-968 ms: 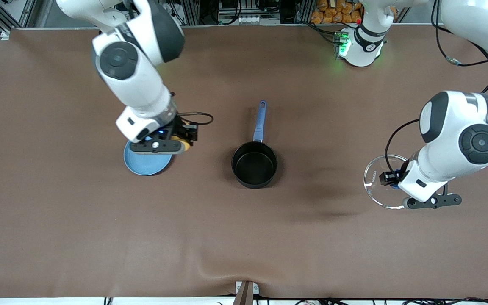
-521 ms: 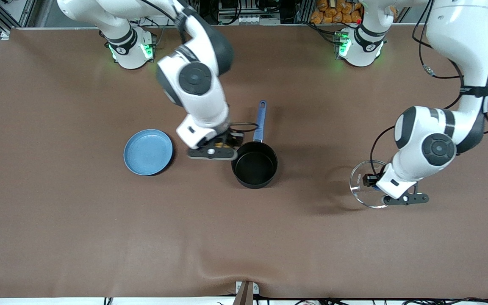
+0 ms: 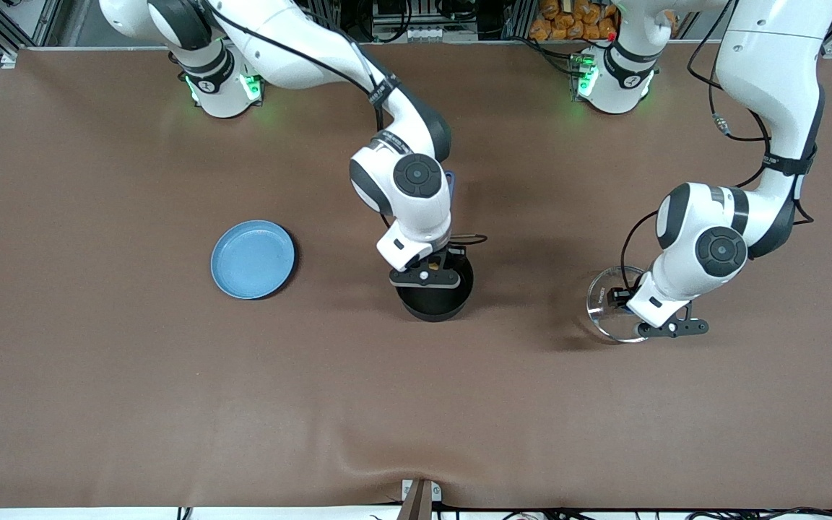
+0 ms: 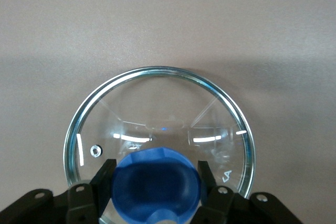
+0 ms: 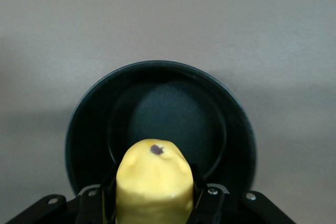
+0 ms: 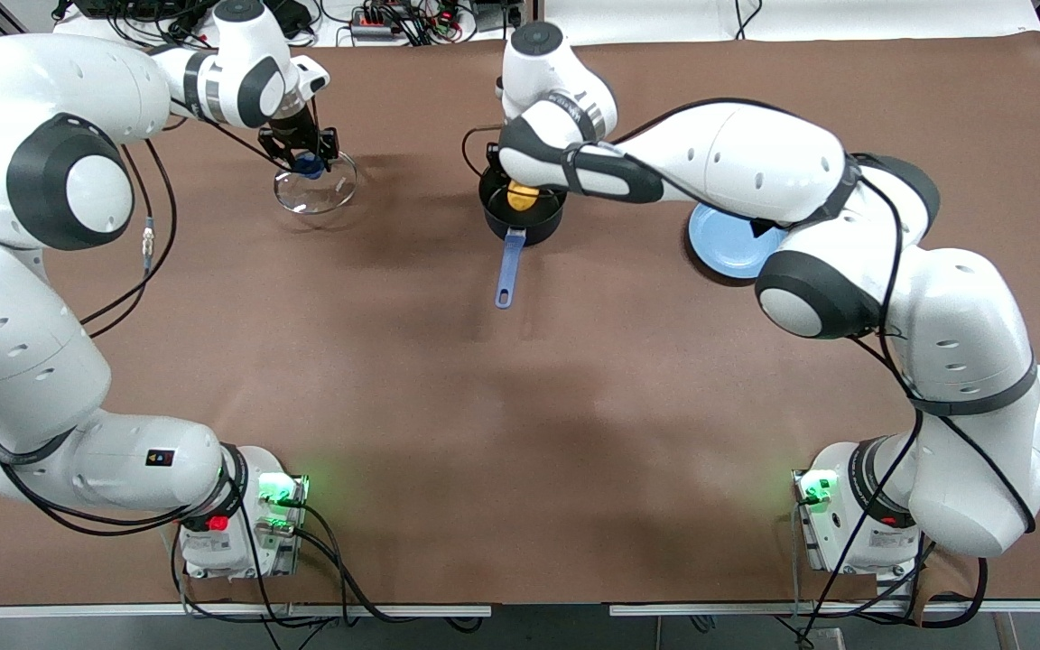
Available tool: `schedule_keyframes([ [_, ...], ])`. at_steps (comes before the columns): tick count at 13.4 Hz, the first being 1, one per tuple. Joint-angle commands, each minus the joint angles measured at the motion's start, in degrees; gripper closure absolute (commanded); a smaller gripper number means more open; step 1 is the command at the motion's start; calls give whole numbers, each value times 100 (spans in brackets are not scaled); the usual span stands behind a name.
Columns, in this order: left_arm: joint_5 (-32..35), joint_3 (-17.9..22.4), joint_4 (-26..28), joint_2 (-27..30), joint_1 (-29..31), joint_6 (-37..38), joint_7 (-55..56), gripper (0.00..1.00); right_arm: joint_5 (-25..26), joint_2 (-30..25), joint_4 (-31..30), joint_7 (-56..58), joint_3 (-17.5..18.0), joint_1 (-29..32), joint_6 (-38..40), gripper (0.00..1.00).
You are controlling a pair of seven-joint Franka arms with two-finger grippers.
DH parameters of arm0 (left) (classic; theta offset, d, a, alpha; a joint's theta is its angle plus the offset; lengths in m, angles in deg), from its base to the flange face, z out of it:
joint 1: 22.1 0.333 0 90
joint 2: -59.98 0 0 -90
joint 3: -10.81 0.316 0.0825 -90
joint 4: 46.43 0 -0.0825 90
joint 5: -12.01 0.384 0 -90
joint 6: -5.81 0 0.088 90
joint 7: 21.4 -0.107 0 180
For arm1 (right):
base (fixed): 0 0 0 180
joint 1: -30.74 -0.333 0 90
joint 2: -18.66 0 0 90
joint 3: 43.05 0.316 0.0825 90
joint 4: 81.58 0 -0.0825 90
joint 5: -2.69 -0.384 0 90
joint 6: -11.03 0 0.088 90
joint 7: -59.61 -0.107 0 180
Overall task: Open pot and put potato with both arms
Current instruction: 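Carry the potato over the pot and lower it with the right gripper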
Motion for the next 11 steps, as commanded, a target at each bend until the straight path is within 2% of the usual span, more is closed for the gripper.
schedule_keyframes([
  [1, -4, -21, 295, -21, 109, -537, -11, 100, 77, 243, 219, -125, -93, -61, -163, 100],
  [7, -4, -29, 321, -83, 101, -556, 6, 100, 86, 612, 104, -116, -93, -61, -831, 100],
  [8, -4, -29, 356, -57, 83, -565, 41, 100, 86, 656, 104, -116, -93, -61, -849, 97],
  [9, -4, -38, 418, -22, 100, -600, 50, 100, 86, 665, 87, -116, -93, -61, -849, 78],
  [10, -4, -38, 557, 5, 109, -800, 42, 100, 77, 657, 61, -125, -93, -53, -849, 35],
  [11, -4, -29, 724, 14, 109, -1089, 42, 100, 86, 665, 60, -125, -101, -52, -866, 5],
])
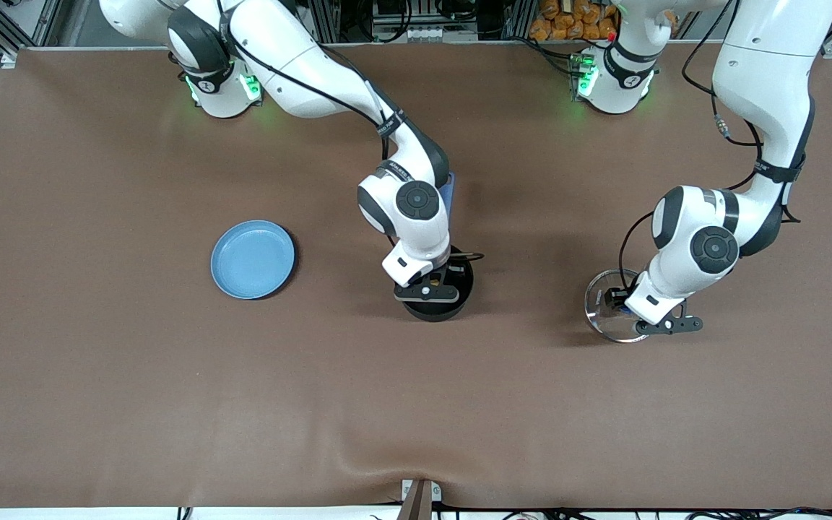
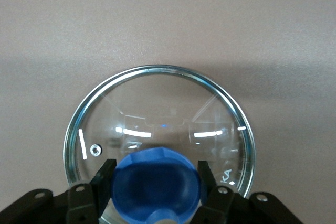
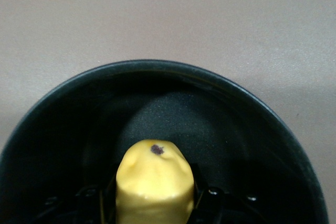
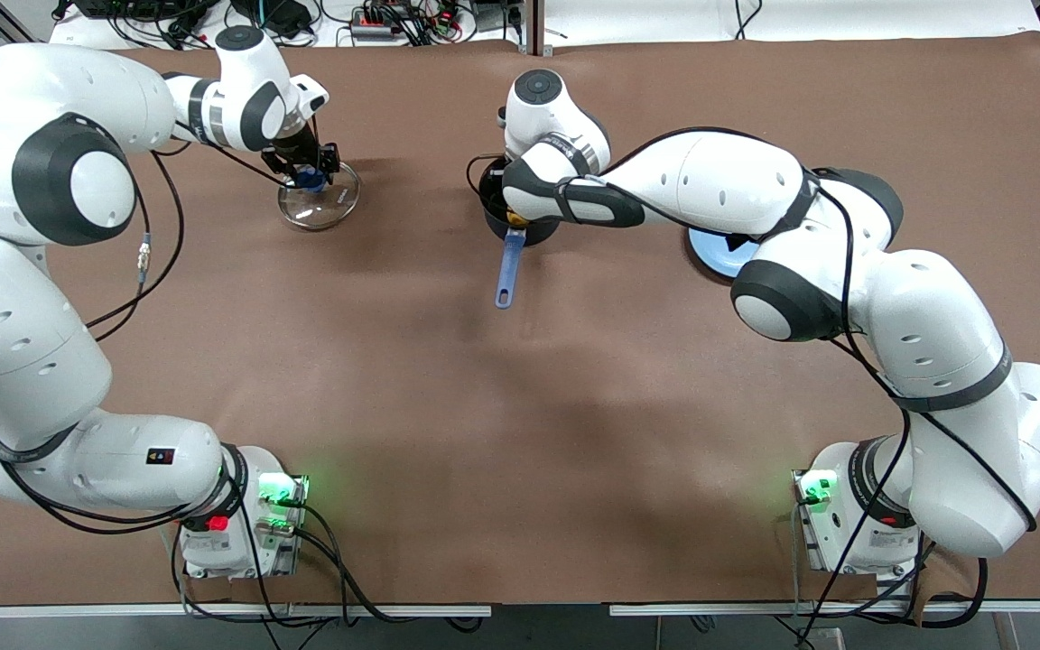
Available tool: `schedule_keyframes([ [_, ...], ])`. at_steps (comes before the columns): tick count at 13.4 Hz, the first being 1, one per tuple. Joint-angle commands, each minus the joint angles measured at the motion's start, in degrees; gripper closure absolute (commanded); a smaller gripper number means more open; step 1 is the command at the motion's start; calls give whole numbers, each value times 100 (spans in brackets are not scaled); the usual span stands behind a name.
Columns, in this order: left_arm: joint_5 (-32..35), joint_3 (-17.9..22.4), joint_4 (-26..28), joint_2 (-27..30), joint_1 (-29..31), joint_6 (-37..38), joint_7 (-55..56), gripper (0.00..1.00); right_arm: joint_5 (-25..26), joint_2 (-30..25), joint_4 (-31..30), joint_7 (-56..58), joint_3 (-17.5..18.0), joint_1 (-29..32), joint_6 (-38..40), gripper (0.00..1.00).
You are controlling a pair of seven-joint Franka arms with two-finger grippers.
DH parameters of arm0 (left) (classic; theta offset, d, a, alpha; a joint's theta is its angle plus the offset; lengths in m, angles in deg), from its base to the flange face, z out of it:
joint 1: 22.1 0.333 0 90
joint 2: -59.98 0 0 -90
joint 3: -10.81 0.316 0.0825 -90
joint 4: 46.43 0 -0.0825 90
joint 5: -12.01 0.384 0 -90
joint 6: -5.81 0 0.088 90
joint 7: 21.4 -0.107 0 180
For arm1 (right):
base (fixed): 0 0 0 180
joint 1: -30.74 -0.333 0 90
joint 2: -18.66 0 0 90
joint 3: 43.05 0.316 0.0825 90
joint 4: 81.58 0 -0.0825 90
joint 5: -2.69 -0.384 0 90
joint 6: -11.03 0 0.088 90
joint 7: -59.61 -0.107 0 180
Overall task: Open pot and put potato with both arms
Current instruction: 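Open the right gripper into the pot while the left gripper releases the lid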
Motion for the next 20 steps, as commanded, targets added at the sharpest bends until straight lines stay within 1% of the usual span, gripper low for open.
schedule_keyframes([
  [1, -4, -23, 485, 157, 40, -655, 38, 100, 86, 25, 59, -122, -59, -45, -66, 0],
  [2, -4, -23, 468, 157, 40, -657, 3, 100, 86, 7, 59, -113, -59, -45, -58, 0],
  [3, -4, -23, 433, 166, 49, -658, -6, 29, 68, -71, 59, -96, -50, -2, -41, 0],
  [4, -4, -15, 364, 201, 75, -649, -84, 0, 51, -272, 7, -87, -50, 42, 3, 0],
  [5, -4, -15, 250, 306, 101, -605, -155, 0, 16, -614, -133, -60, -50, 147, 134, 0],
  [7, -13, -41, -75, 507, 111, -133, -155, 0, -20, -1238, -178, -43, -41, 271, 922, 0],
  [8, -56, -50, -277, 631, 102, 261, -155, 0, -20, -1519, -178, -34, -33, 367, 1240, 0],
  [10, -83, -120, -943, 851, 101, 1428, -173, 0, -20, -2161, -213, -16, -15, 551, 1925, 0],
  [11, -135, -172, -1243, 956, 110, 1939, -190, 0, -20, -2503, -291, 1, -6, 665, 2216, 0],
  [12, -232, -182, -1428, 1088, 102, 2231, -173, 0, -20, -2933, -518, 141, 98, 884, 2419, 0],
  [14, -285, -182, -1500, 1473, 102, 2462, -199, 0, -20, -3899, -1395, 632, 502, 1603, 2517, 0],
  [15, -285, -190, -1509, 1693, 93, 2576, -199, 0, -20, -4270, -1704, 817, 591, 1842, 2543, 0],
  [16, -285, -199, -1553, 1878, 93, 2742, -191, 0, -20, -4578, -1864, 949, 600, 2036, 2831, 0],
  [17, -285, -199, -1614, 1993, 84, 2909, -190, 0, -20, -4764, -1857, 1168, 600, 2212, 3225, 0],
  [18, -320, -208, -1684, 2099, 84, 3120, -190, 0, -11, -4948, -1857, 1579, 600, 2422, 3612, 0],
  [20, -443, -199, -1973, 2248, 75, 3611, -199, 0, 59, -5204, -1865, 2327, 548, 2765, 4080, 0],
])
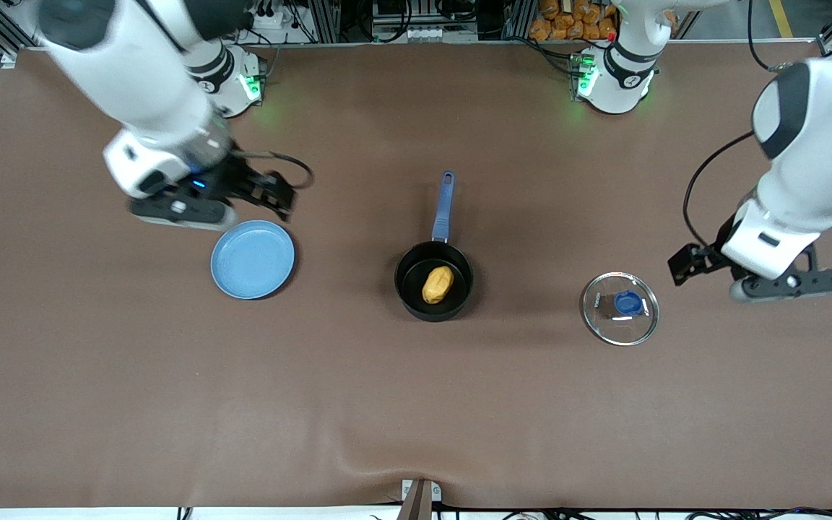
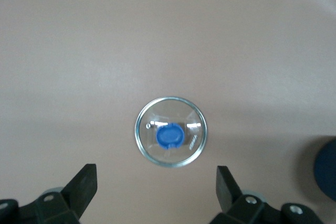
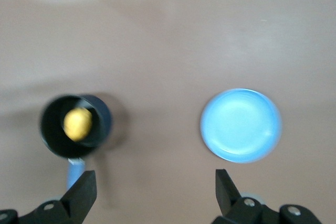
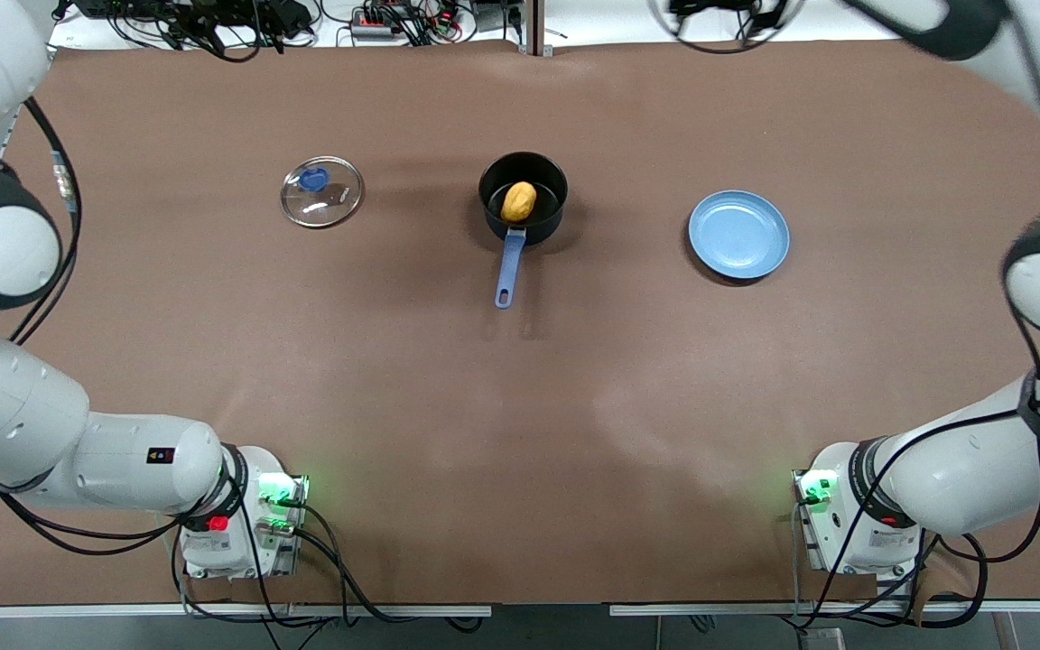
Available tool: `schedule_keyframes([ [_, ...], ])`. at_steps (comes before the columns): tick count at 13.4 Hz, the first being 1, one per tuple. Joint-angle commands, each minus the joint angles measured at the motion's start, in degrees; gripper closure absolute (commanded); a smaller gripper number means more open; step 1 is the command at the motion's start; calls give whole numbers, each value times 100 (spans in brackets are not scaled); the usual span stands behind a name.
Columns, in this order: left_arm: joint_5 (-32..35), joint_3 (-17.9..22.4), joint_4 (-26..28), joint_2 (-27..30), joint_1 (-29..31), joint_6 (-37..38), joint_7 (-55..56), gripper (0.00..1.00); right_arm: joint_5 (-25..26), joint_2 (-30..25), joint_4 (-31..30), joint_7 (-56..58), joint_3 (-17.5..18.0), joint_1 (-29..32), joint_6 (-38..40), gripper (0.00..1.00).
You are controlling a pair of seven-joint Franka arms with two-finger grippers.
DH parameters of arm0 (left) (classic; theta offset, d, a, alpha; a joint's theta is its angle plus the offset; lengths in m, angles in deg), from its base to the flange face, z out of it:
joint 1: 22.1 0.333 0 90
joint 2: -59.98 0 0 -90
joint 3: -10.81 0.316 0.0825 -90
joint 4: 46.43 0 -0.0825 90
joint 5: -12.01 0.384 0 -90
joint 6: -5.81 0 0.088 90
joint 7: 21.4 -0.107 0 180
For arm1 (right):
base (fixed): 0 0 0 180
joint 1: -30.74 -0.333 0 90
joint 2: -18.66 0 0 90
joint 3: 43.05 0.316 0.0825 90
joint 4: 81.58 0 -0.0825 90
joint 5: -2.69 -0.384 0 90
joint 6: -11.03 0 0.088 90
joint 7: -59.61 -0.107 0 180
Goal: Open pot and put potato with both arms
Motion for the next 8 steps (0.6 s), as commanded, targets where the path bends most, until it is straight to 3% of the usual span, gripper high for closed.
schedule_keyframes([
  [1, -169, -24, -426, 195, 11, 648, -120, 0, 59, -551, -366, 857, 122, 570, 354, 0],
  [5, -177, -42, -1095, 300, 11, 1484, -129, 0, 102, -1105, -637, 1964, 122, 1405, 900, 0],
  [8, -282, -25, -1123, 485, 55, 1599, -129, 0, 155, -1422, -858, 2843, -43, 1889, 1041, 0],
])
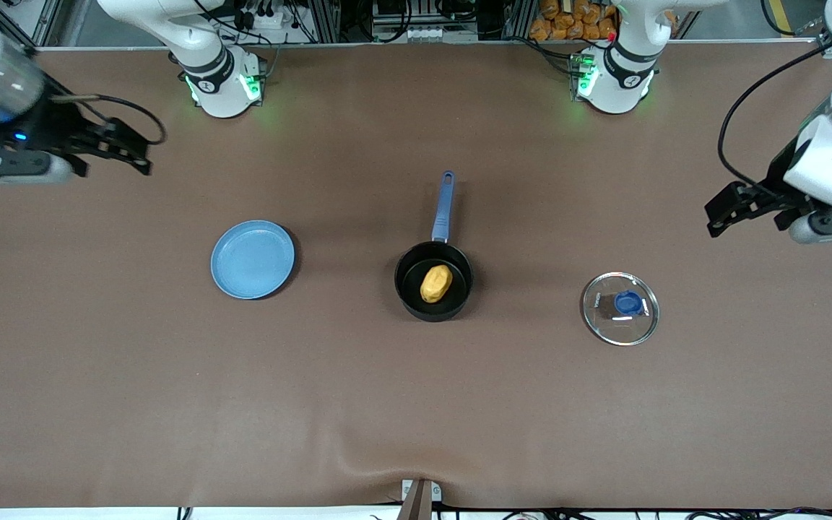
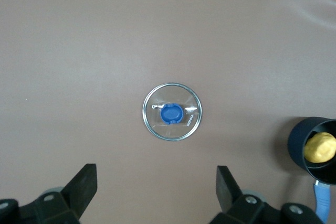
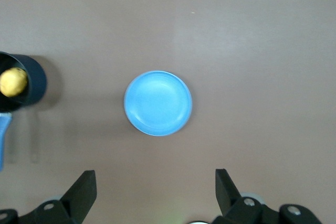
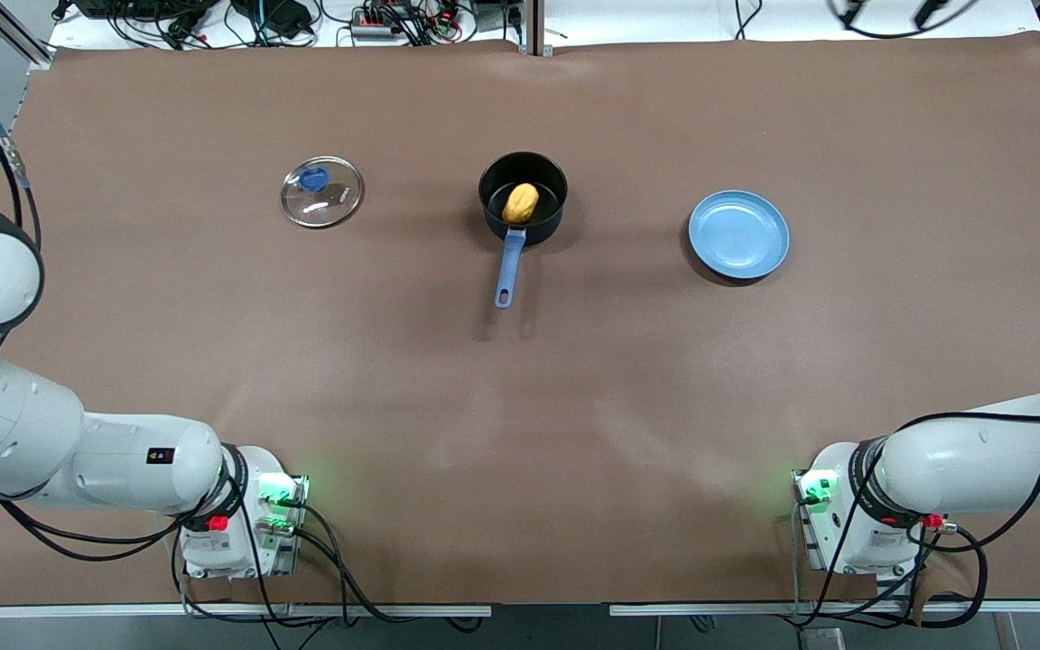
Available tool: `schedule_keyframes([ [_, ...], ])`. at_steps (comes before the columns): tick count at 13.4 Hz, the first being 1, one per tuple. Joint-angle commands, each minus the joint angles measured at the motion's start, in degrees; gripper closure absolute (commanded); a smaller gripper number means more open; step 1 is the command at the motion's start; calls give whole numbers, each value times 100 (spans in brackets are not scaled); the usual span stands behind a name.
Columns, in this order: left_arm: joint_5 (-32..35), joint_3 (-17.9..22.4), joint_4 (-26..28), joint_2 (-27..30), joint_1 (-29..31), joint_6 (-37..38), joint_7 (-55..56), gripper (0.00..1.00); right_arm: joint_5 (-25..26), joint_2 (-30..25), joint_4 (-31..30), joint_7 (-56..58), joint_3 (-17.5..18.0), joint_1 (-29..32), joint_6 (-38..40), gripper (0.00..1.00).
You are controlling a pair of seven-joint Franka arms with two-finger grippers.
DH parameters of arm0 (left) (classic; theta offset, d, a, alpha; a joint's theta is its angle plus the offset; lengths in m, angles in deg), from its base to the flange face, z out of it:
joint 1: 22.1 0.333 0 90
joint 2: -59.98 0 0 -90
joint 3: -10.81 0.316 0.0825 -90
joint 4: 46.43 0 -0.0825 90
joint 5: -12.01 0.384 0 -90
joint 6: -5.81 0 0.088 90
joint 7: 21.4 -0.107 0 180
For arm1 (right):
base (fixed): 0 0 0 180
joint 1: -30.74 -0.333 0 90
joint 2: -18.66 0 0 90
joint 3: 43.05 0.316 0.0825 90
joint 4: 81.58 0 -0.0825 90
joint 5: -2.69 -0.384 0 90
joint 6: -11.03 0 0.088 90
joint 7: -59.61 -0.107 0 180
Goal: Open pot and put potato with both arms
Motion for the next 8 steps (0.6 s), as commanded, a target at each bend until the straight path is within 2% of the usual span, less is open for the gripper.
schedule_keyframes([
  [1, -187, 11, -93, 104, 58, 164, -127, 0, 60, -415, -382, 693, -228, 301, 98, 0],
  [3, -222, 28, -103, 217, 49, 190, -48, 0, 60, -459, -443, 1115, -510, 415, 196, 0],
  [6, -205, 81, -76, 227, 67, 190, -118, 0, 60, -425, -453, 1652, -520, 915, 205, 0],
  [8, -205, 90, -67, 244, 76, 260, -127, 0, 60, -389, -470, 1697, -520, 1004, 178, 0],
])
